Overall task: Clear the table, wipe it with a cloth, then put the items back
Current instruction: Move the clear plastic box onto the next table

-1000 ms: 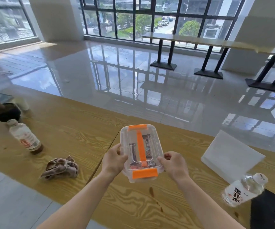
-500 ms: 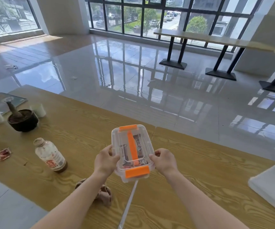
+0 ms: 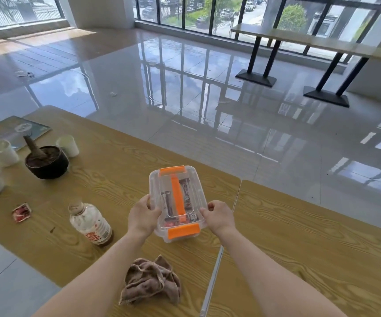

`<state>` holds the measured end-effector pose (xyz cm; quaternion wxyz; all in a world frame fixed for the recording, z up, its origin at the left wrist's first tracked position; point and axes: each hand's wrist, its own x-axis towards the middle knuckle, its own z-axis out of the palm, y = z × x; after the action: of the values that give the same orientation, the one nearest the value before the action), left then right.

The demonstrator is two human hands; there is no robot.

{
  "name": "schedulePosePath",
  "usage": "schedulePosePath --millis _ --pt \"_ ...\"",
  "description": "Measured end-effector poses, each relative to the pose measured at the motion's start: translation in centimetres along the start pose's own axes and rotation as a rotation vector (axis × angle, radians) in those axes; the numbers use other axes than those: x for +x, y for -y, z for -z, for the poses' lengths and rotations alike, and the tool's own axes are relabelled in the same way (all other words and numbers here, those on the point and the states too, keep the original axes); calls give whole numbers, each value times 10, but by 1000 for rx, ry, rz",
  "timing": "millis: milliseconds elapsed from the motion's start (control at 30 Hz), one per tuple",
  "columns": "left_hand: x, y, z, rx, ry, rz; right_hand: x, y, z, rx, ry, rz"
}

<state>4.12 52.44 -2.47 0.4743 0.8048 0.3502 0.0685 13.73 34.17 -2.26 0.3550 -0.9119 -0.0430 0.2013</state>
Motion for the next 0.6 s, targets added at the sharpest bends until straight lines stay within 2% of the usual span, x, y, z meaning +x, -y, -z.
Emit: schedulePosePath --millis 600 --pt "28 10 7 114 -3 -9 12 14 -19 69 37 15"
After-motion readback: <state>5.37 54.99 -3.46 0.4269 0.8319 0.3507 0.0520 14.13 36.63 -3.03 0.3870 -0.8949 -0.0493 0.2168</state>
